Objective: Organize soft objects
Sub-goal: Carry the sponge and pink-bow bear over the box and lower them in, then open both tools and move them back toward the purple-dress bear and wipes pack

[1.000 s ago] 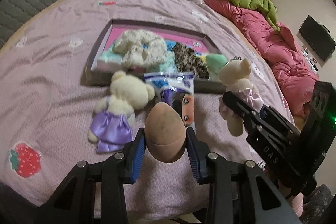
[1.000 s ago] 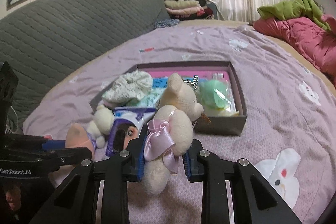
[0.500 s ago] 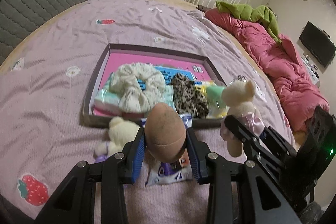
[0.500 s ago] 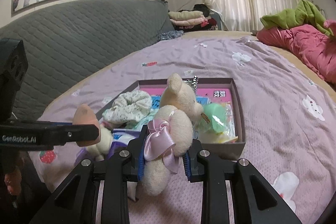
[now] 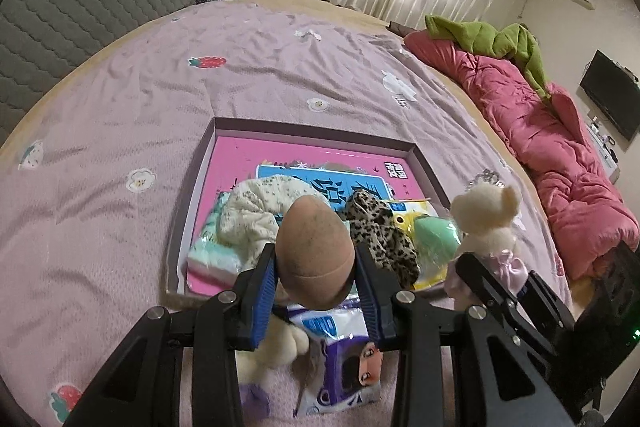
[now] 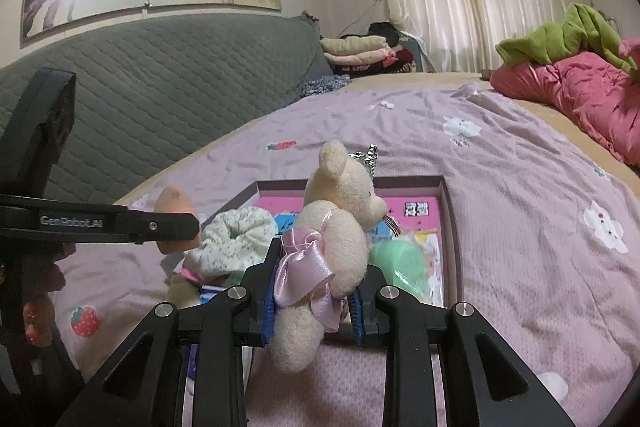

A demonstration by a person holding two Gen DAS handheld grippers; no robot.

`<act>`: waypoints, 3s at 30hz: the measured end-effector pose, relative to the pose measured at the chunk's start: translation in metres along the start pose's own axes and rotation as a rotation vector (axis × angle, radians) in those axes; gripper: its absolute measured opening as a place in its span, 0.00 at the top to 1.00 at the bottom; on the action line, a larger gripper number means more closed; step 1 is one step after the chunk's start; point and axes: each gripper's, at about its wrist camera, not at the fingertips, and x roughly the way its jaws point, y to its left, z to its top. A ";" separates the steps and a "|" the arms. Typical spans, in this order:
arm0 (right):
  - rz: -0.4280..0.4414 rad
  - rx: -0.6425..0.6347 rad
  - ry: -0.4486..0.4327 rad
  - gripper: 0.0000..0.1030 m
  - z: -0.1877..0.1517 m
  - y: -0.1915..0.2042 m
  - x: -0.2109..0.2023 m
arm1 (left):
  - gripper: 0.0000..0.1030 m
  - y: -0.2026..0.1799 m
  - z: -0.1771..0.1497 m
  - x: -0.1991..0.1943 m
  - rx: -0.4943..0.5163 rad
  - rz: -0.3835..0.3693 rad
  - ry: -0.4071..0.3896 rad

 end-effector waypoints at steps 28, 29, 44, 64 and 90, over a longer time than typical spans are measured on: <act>-0.013 -0.038 0.068 0.72 0.003 -0.011 0.049 | 0.63 0.011 -0.002 0.053 -0.001 0.052 0.096; -0.013 -0.038 0.084 0.71 0.002 -0.011 0.053 | 0.63 0.011 -0.002 0.054 0.000 0.054 0.098; 0.004 -0.102 0.124 0.50 -0.007 -0.001 0.063 | 0.62 0.014 0.001 0.058 -0.017 0.075 0.122; -0.028 -0.112 0.001 0.37 0.005 -0.002 0.032 | 0.49 0.020 0.005 0.037 -0.032 0.127 0.065; -0.063 -0.138 -0.065 0.36 0.003 0.007 -0.008 | 0.46 0.068 0.001 0.002 -0.143 0.168 0.019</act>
